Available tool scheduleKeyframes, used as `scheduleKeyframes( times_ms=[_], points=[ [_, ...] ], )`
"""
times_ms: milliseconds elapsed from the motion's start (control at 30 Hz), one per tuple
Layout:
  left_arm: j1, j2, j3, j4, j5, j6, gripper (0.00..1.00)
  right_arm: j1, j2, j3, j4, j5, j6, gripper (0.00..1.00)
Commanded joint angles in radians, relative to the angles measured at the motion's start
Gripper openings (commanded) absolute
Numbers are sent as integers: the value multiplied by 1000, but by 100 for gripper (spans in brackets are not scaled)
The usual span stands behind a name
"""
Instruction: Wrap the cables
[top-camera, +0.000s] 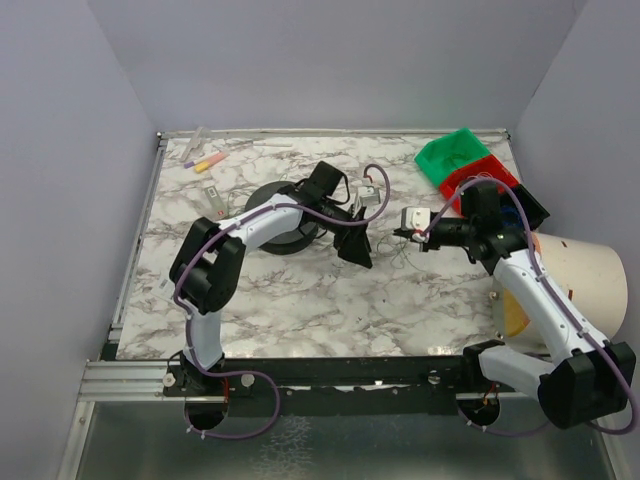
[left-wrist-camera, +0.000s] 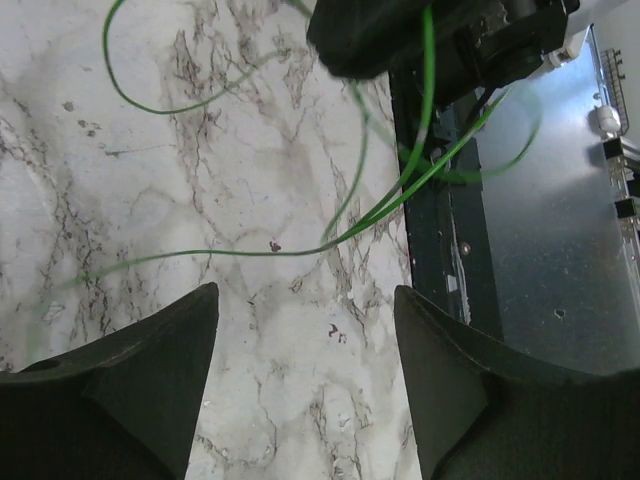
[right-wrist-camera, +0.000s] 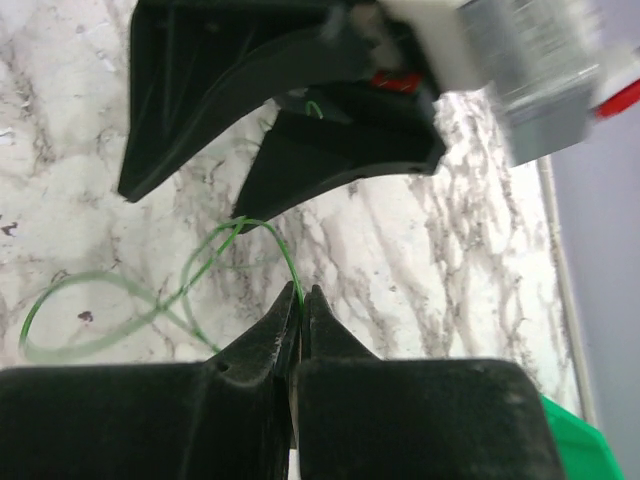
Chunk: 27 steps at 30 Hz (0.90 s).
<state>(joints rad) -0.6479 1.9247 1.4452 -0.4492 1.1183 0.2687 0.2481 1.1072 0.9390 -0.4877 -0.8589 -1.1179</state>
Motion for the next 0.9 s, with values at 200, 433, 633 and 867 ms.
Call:
scheduleKeyframes(
  times_ms=[200, 433, 633, 867],
  points=[
    [5, -62, -19, 198, 12, -173, 71, -4, 55, -46, 52, -125, 10, 1],
    [98, -97, 40, 204, -10, -188, 72, -4, 28, -19, -150, -97, -234, 0],
    [97, -90, 64, 188, 4, -163, 72, -4, 35, 91, -242, -136, -151, 1],
    [24, -124, 171, -130, -64, 168, 72, -11, 165, 189, -356, -220, -82, 0]
  ],
)
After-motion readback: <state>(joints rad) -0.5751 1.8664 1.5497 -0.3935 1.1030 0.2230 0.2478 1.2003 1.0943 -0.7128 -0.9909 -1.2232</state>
